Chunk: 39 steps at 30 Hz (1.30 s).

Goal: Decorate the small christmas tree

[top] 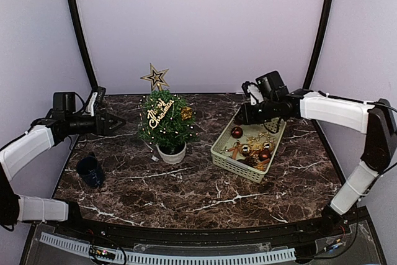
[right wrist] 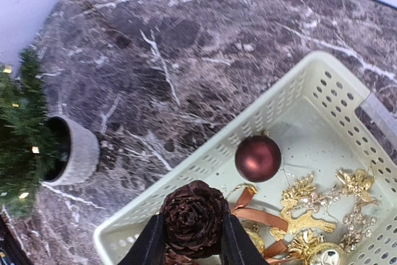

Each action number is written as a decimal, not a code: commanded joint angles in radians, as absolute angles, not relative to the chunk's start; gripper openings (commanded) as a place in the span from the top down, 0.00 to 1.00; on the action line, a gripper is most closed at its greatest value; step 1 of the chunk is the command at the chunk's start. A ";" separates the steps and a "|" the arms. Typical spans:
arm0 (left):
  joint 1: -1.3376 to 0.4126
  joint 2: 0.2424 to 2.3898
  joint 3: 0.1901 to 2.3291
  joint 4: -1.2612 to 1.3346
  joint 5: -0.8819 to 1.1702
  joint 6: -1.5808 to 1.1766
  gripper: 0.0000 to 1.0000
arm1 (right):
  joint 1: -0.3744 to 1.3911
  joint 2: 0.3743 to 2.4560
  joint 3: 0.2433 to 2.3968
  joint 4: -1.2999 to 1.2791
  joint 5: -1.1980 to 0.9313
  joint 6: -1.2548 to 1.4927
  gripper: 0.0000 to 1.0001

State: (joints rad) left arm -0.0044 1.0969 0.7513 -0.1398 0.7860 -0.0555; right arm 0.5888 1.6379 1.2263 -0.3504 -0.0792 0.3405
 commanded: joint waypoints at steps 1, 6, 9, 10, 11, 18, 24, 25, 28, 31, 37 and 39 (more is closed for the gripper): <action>-0.084 1.118 0.749 -0.134 0.855 -0.028 0.21 | 0.595 1.565 1.255 -0.290 -0.191 0.409 0.71; -0.123 1.141 0.752 -0.145 0.857 -0.022 0.22 | 0.638 1.604 1.336 -0.169 -0.320 0.473 0.71; -0.131 1.155 0.755 -0.149 0.855 -0.022 0.22 | 0.673 1.666 1.421 -0.116 -0.383 0.497 0.71; -0.132 1.158 0.757 -0.151 0.855 -0.023 0.22 | 0.685 1.688 1.450 -0.101 -0.398 0.503 0.71; -0.134 1.163 0.758 -0.153 0.854 -0.022 0.22 | 0.697 1.712 1.483 -0.087 -0.410 0.508 0.71; -0.151 1.188 0.763 -0.152 0.855 -0.031 0.22 | 0.757 1.879 1.707 -0.057 -0.493 0.527 0.71; -0.161 1.212 0.767 -0.144 0.844 -0.050 0.24 | 0.769 1.951 1.774 -0.096 -0.572 0.515 0.71; -0.162 1.216 0.768 -0.143 0.841 -0.057 0.24 | 0.769 1.955 1.777 -0.108 -0.581 0.509 0.71; -0.172 1.225 0.770 -0.131 0.835 -0.069 0.25 | 0.769 1.957 1.777 -0.150 -0.584 0.487 0.71; -0.178 1.235 0.770 -0.121 0.832 -0.081 0.25 | 0.769 1.965 1.780 -0.180 -0.583 0.471 0.70; -0.196 1.260 0.773 -0.124 0.821 -0.087 0.26 | 0.768 2.005 1.824 -0.252 -0.562 0.436 0.70; -0.198 1.266 0.774 -0.126 0.817 -0.088 0.28 | 0.769 2.014 1.834 -0.262 -0.560 0.430 0.70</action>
